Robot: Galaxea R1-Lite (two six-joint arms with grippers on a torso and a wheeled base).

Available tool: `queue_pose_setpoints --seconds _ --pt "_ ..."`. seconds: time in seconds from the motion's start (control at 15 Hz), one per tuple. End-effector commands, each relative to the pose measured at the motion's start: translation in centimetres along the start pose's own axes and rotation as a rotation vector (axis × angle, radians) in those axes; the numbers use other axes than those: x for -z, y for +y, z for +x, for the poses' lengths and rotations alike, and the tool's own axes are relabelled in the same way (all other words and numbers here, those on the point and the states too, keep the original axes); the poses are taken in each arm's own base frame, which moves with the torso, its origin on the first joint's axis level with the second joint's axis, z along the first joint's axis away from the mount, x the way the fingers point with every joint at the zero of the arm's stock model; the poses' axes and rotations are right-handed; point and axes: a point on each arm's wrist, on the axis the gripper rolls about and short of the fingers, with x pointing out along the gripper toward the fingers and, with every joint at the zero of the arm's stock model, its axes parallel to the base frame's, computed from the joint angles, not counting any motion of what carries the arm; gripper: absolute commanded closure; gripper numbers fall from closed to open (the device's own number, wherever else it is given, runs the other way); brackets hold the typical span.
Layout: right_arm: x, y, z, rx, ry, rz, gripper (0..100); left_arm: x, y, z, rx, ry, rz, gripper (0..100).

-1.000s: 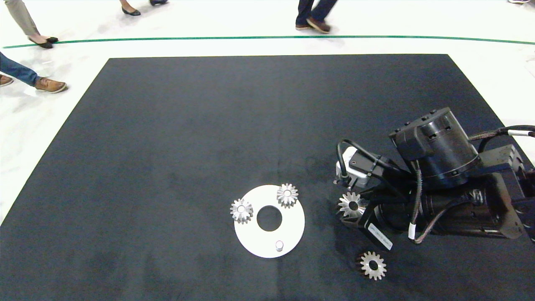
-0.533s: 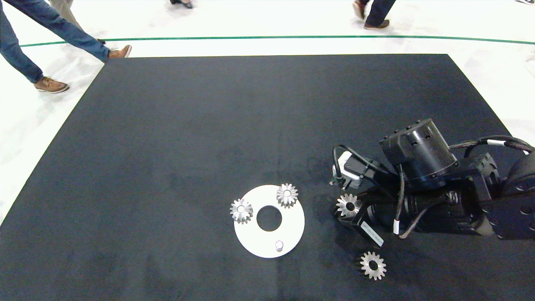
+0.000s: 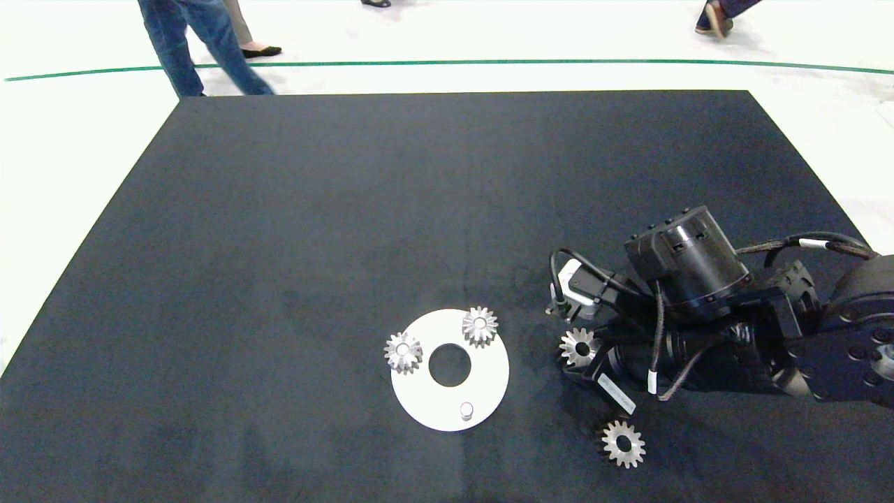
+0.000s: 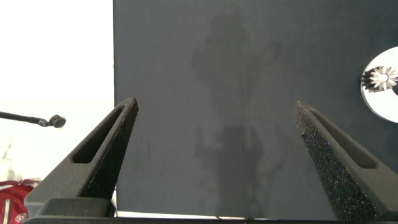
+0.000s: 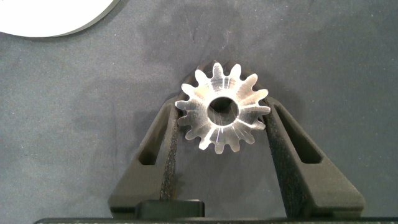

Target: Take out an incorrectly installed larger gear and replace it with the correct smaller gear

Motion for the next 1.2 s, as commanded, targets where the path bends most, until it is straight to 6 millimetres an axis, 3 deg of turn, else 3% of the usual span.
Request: queue_pose_setpoints --seconds 0.07,0.47,0.53,0.8,0.93,1.2 --pt "0.1 0.0 -1.0 0.01 -0.019 -0.003 0 0.1 0.0 0.0 0.0 0.005 0.001 0" --pt "1.2 0.3 -2.9 0.008 -0.037 -0.014 0 0.1 0.0 -0.2 -0.001 -0.001 0.001 0" --pt "2.7 1.8 -6.0 -0.018 -0.094 -0.055 0 0.1 0.0 -0.2 -0.001 -0.001 0.001 0" --pt "6.6 2.4 -10.2 -0.012 -0.165 -0.074 0 0.1 0.0 -0.2 -0.001 -0.001 0.001 0" --pt "8.6 3.0 -10.0 -0.024 -0.126 -0.102 0 0.1 0.0 -0.2 -0.003 -0.003 0.0 0" --pt "9.4 3.7 -8.5 -0.055 -0.056 -0.117 0 0.1 0.0 -0.2 -0.003 -0.001 0.002 0"
